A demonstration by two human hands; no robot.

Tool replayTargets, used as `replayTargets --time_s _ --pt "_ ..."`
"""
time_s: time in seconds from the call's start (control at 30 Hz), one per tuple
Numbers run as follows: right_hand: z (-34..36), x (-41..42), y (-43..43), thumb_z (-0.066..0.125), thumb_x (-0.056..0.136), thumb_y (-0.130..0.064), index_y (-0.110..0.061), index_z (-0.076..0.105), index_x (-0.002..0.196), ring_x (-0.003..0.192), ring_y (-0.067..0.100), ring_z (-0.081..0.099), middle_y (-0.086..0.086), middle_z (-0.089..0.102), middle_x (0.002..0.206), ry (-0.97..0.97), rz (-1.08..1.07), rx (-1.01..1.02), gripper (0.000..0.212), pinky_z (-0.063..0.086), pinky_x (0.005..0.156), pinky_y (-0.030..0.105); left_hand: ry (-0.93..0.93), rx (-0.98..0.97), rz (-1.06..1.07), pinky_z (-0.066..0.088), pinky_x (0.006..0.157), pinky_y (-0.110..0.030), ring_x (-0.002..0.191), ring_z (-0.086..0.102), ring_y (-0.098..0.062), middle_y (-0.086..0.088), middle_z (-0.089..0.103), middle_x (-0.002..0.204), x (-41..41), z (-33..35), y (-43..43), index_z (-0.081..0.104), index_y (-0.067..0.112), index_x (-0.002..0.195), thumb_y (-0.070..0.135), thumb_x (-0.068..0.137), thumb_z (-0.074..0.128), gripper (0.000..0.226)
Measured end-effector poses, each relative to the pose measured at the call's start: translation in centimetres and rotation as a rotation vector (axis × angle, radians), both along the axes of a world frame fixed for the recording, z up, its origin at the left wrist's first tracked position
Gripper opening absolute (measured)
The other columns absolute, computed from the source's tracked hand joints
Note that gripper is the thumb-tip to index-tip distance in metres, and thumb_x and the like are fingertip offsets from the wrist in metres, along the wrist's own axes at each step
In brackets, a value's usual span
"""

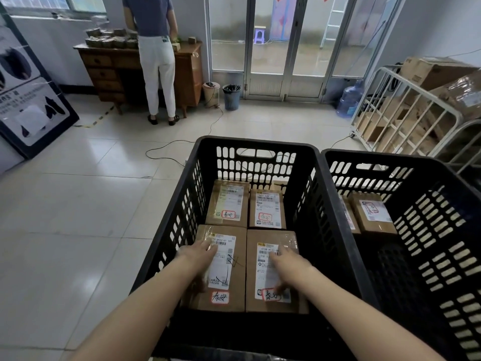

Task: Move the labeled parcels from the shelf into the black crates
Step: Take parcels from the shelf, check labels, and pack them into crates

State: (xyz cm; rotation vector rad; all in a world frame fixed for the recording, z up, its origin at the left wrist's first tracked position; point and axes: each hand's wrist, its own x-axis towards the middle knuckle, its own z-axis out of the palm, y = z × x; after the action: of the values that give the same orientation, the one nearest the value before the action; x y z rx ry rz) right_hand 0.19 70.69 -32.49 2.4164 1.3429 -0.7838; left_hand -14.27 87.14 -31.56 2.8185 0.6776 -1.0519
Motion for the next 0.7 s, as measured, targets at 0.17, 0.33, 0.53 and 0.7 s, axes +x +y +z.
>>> replayTargets --time_s 0.17,0.33,0.53,0.7 --pt "0.4 -0.2 -0.3 0.078 0.069 -0.034 -0.012 0.03 0.139 0.133 0.033 0.031 0.016 0.027 0.145 -0.006 0.011 0.01 0.088 0.04 0.103 0.048 0.009 0.02 -0.017 0.031 0.11 -0.053 0.147 0.0 -0.026 -0.004 -0.009 0.159 -0.2 0.1 0.0 -0.003 0.018 0.15 0.042 0.068 0.078 0.117" --pt "1.1 -0.4 -1.1 0.073 0.075 -0.037 -0.017 0.024 0.143 0.134 0.031 0.03 0.014 0.022 0.149 -0.015 0.003 0.005 0.086 0.043 0.099 0.049 0.016 0.041 -0.031 0.037 0.107 -0.05 0.142 0.021 -0.03 -0.008 0.012 0.158 -0.3 0.8 -0.7 0.015 0.016 0.148 0.042 0.071 0.076 0.102" --pt "2.1 -0.7 -2.0 0.071 0.073 -0.049 -0.014 0.03 0.139 0.129 0.029 0.037 0.01 0.035 0.141 -0.045 -0.029 0.025 0.085 0.042 0.099 0.048 -0.072 0.053 -0.054 0.045 0.098 -0.04 0.124 0.044 -0.023 -0.004 0.046 0.136 -1.4 2.0 -0.8 0.042 0.019 0.135 0.043 0.077 0.07 0.069" --pt "3.3 -1.6 -3.0 0.067 0.076 -0.05 -0.014 0.034 0.136 0.123 0.029 0.043 0.01 0.039 0.138 -0.075 -0.046 0.106 0.078 0.046 0.095 0.045 -0.153 0.028 0.008 0.048 0.095 -0.039 0.116 0.051 -0.021 -0.002 0.052 0.131 -2.4 3.0 -1.1 0.047 0.022 0.131 0.046 0.077 0.068 0.063"
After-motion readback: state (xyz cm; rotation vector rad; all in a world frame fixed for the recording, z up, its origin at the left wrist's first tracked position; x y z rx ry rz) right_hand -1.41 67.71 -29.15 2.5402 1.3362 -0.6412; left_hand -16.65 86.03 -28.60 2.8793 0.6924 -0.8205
